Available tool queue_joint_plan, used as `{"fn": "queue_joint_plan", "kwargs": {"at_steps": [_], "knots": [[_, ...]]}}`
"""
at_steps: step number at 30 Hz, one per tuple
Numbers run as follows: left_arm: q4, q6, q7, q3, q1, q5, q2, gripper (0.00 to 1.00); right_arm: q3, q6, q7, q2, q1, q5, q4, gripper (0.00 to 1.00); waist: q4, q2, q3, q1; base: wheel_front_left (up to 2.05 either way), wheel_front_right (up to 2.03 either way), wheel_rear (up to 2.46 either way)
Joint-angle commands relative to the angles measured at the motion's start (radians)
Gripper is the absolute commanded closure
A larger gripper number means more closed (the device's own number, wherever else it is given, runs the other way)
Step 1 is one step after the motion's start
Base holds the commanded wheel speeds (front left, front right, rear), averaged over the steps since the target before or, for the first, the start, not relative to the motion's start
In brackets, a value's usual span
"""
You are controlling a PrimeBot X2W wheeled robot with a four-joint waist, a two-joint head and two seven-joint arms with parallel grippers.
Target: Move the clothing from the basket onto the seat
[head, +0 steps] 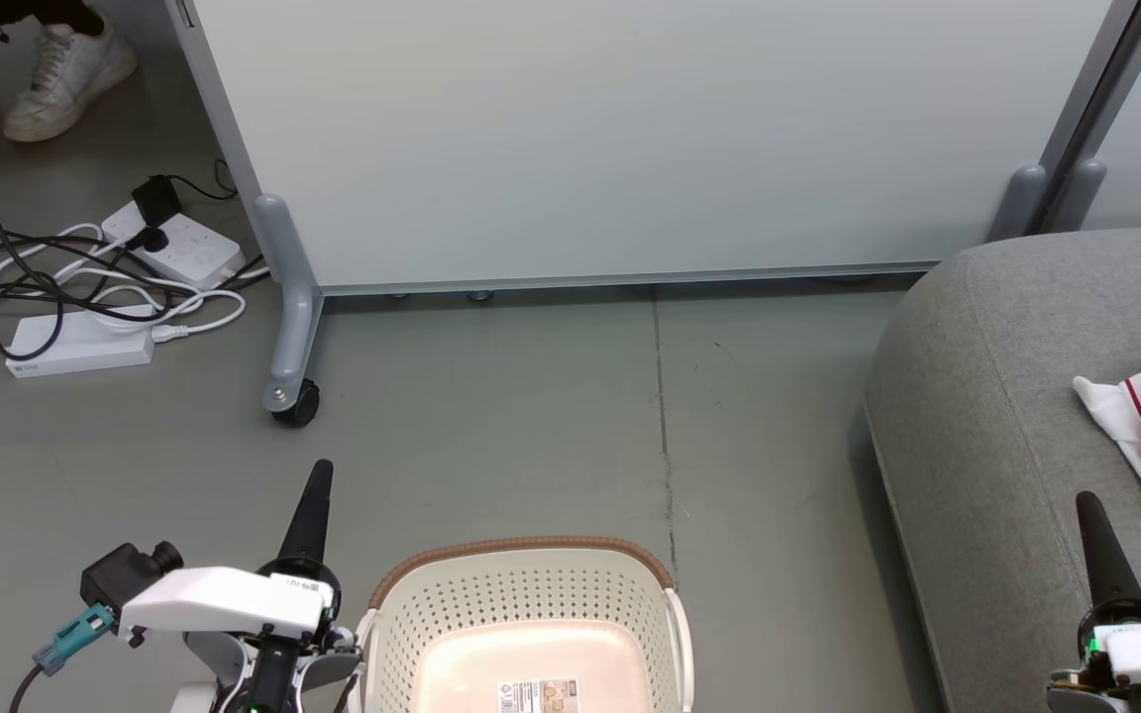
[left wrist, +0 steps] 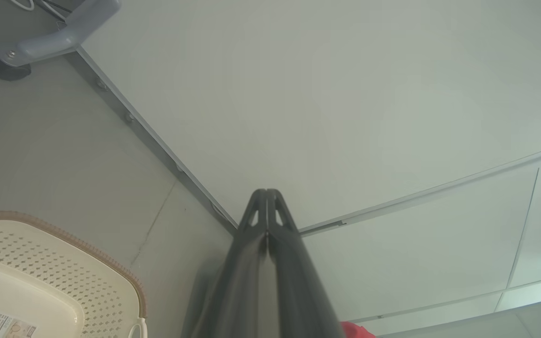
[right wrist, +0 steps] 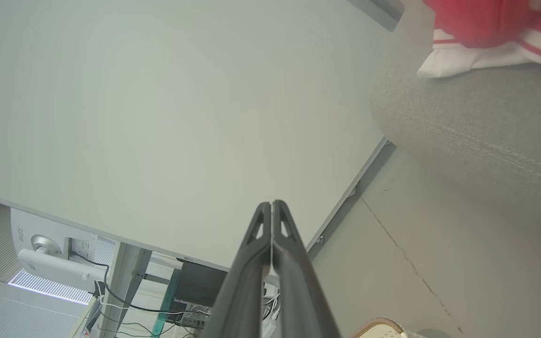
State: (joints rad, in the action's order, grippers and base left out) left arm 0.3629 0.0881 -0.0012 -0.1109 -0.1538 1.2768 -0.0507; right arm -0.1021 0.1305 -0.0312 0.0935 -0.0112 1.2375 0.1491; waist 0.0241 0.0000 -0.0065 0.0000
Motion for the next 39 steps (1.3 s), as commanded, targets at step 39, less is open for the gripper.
{"fn": "queue_joint_plan", "kwargs": {"at_steps": [39], "knots": [[0.007,0.038,0.088,0.063,-0.085,0.290,-0.006,1.00,-0.064,0.000,0.066,0.006,-0.015,0.351,-0.030,1.00,-0.018,0.0000,0.005,0.0000,0.00,0.00,0.00]]}}
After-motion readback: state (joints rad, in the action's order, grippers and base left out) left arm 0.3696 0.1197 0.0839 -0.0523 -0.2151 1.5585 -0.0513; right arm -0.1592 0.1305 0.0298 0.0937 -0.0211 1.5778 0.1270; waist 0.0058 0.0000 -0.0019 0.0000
